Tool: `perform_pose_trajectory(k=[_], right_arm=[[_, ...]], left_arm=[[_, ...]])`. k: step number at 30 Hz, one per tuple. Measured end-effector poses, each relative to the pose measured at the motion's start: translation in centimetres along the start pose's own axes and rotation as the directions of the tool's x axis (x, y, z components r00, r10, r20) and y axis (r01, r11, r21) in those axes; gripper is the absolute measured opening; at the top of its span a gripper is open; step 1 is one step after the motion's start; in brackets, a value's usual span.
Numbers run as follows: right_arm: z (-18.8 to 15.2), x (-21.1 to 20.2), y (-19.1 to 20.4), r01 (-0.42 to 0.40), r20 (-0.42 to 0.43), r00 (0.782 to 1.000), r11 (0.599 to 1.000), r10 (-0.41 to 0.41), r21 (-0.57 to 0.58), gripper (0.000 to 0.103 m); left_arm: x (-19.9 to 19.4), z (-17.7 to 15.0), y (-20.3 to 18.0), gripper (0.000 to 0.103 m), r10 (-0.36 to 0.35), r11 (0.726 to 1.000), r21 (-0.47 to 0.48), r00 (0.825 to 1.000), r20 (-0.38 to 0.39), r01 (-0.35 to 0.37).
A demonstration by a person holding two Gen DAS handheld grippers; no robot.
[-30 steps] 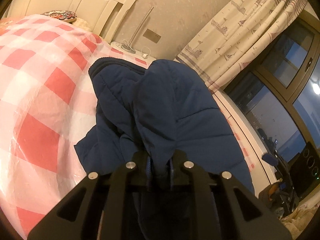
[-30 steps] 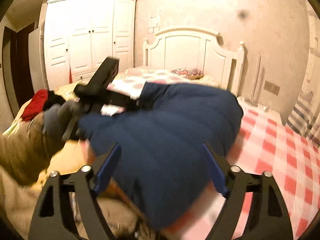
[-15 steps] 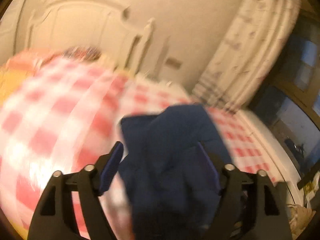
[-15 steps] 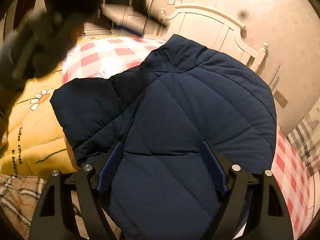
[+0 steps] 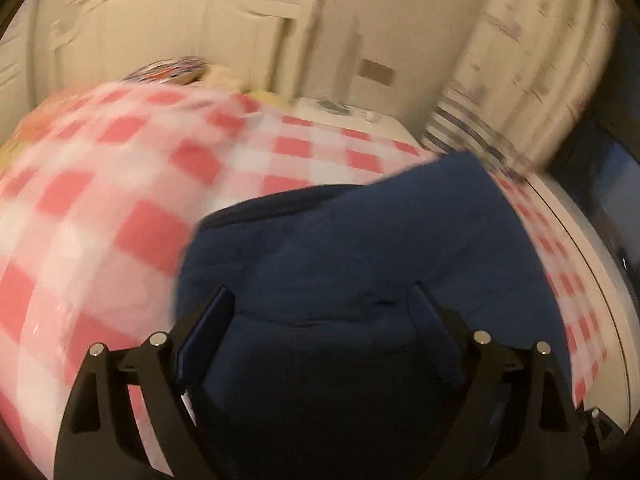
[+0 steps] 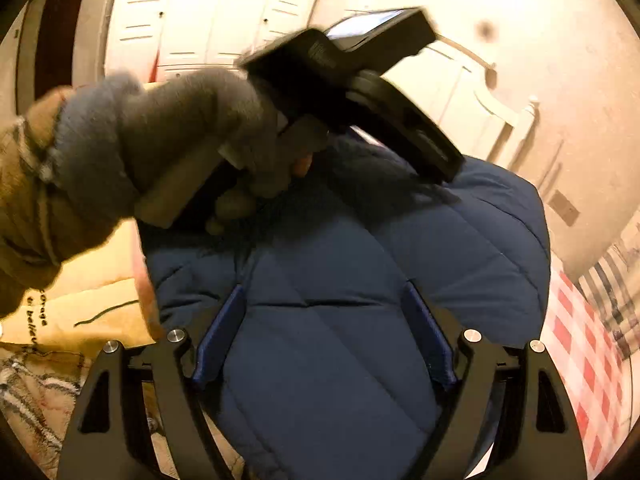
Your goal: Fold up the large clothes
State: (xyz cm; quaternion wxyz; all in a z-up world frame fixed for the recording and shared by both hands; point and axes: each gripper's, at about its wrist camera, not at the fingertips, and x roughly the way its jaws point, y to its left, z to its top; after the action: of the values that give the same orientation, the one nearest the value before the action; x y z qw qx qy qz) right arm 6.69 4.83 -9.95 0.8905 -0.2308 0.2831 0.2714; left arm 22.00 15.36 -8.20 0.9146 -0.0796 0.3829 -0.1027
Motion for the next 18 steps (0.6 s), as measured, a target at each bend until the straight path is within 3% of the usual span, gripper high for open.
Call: perform_pose_trajectory(k=[2,3,6,10,15,18], right_arm=[[0.5,-0.5,-0.6,-0.057,0.002,0.998,0.998,0.057,0.007,0.079],[0.9,-1.1,-1.3,-0.077,0.013,0.997,0.997,0.076,0.015,0.073],[2.0,-3.0,-4.7,0.0,0.074,0.997,0.998,-0.004,0.055,0.069],[4.2,-2.4,-12.3,0.056,0.086,0.993,0.977,-0.075,0.204,0.065],[6.7,3.2,-19.8,0.085,0.005,0.996,0.932,-0.093,0.351,0.063],[6.9,9.5,-21.6,0.082,-0.138,0.99,0.927,-0.034,0.366,0.064]], left_arm=[[0.3,-0.3,1.1,0.09,-0.032,0.999,-0.022,0.999,-0.004,0.032],[0.4,-0.3,1.5,0.092,-0.032,0.999,-0.038,0.999,-0.007,0.032],[0.7,-0.3,2.7,0.093,-0.038,0.996,-0.085,0.999,-0.021,0.036],[0.7,-0.2,2.1,0.094,0.012,0.998,-0.061,1.0,-0.014,-0.013],[0.6,-0.4,1.7,0.095,0.05,0.998,-0.044,0.999,-0.002,-0.05],[0.7,-0.3,1.7,0.096,0.066,0.997,-0.042,0.998,-0.007,-0.067]])
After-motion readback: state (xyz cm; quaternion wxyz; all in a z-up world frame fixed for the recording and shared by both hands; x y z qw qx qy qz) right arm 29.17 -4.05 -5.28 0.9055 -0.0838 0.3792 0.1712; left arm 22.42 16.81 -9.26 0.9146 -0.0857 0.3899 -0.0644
